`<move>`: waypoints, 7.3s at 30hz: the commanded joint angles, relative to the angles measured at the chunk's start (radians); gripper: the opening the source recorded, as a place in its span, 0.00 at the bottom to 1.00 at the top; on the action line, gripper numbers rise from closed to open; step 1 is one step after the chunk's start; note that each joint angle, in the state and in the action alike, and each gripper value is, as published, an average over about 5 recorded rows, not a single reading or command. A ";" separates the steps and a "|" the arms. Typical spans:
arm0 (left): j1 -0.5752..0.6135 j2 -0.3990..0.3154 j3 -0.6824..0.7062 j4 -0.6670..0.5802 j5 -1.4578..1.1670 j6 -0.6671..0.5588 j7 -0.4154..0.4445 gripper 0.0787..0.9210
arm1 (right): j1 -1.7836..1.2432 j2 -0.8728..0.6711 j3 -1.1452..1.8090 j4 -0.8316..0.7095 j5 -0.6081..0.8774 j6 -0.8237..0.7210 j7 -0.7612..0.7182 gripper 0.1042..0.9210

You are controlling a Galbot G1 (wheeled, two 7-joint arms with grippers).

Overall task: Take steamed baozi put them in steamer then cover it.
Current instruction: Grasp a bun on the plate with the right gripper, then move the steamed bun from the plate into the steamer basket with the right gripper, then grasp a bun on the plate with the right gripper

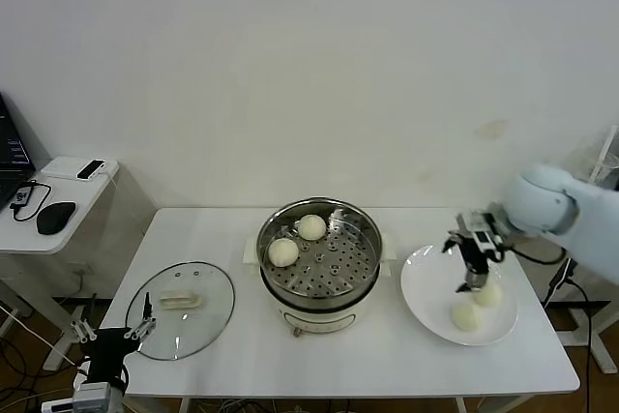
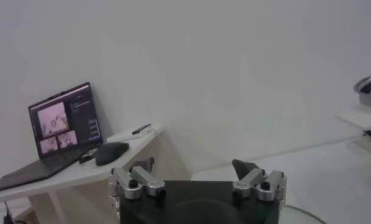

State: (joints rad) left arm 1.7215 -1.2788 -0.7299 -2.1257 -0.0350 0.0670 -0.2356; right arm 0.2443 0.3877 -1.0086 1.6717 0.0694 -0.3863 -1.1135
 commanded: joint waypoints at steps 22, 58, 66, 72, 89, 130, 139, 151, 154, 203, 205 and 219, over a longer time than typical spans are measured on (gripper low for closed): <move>0.020 -0.017 -0.026 0.009 0.006 0.000 -0.001 0.88 | -0.475 0.089 0.357 -0.222 -0.236 0.069 -0.013 0.88; 0.027 -0.020 -0.045 0.001 0.001 -0.001 -0.002 0.88 | -0.473 0.170 0.347 -0.293 -0.248 0.041 0.006 0.62; 0.018 -0.021 -0.039 0.002 0.001 -0.001 -0.002 0.88 | -0.371 0.122 0.336 -0.245 -0.211 0.042 -0.027 0.61; 0.013 -0.018 -0.033 0.003 0.002 -0.001 -0.002 0.88 | -0.178 0.107 0.250 -0.203 -0.140 0.029 -0.037 0.62; 0.005 -0.018 -0.028 0.014 0.003 -0.001 0.000 0.88 | 0.315 0.393 -0.019 -0.236 0.050 -0.013 -0.010 0.62; 0.017 -0.040 -0.077 0.014 -0.007 -0.004 -0.002 0.88 | 0.186 0.733 -0.247 -0.157 -0.129 0.368 0.079 0.62; 0.019 -0.037 -0.082 0.015 -0.011 -0.005 -0.003 0.88 | 0.197 0.713 -0.256 -0.113 -0.114 0.378 0.061 0.62; 0.016 -0.038 -0.079 0.018 -0.011 -0.006 -0.003 0.88 | 0.203 0.678 -0.243 -0.111 -0.099 0.361 0.069 0.82; 0.013 -0.036 -0.077 0.022 -0.011 -0.006 -0.003 0.88 | 0.212 0.659 -0.225 -0.121 -0.083 0.357 0.070 0.87; -0.047 0.055 -0.014 0.065 -0.107 0.037 0.041 0.88 | -0.524 0.057 0.576 -0.347 -0.358 0.174 -0.041 0.88; -0.047 0.053 -0.020 0.065 -0.108 0.038 0.041 0.88 | -0.530 0.084 0.582 -0.373 -0.371 0.172 -0.041 0.88; -0.041 0.042 -0.033 0.053 -0.105 0.047 0.043 0.88 | -0.550 0.222 0.602 -0.527 -0.428 0.199 -0.037 0.88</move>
State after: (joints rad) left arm 1.6805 -1.2370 -0.7611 -2.0725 -0.1385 0.1128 -0.1935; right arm -0.2617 0.5445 -0.4452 1.2434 -0.3225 -0.1951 -1.1535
